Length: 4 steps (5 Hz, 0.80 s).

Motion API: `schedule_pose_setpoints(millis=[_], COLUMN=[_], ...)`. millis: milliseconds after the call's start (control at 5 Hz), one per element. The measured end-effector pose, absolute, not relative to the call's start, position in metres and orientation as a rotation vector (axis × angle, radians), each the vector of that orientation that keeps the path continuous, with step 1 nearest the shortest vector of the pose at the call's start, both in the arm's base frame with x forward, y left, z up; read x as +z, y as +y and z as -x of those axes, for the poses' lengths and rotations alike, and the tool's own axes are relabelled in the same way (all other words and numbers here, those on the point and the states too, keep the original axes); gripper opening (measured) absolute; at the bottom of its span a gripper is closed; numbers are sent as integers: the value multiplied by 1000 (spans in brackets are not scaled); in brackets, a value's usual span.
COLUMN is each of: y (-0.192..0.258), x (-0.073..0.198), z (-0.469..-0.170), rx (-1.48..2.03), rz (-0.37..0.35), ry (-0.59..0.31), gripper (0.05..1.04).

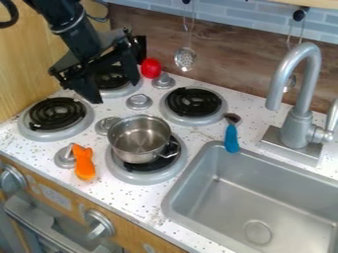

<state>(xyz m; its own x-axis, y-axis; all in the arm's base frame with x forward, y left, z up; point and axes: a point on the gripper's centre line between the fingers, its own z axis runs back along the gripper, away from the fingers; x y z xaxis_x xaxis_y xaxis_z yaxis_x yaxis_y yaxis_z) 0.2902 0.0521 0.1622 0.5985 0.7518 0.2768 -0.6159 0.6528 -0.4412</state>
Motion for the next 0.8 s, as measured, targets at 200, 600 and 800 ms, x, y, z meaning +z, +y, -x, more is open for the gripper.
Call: schedule_pose_setpoints(millis=[200,600,800], y=[51,76,89], x=[154,133,117], z=[-288,-280,-283], rx=[812,1016,1145], rz=[313,316,285], ry=[-440,-479,-512], gripper=[1001,1001,1001])
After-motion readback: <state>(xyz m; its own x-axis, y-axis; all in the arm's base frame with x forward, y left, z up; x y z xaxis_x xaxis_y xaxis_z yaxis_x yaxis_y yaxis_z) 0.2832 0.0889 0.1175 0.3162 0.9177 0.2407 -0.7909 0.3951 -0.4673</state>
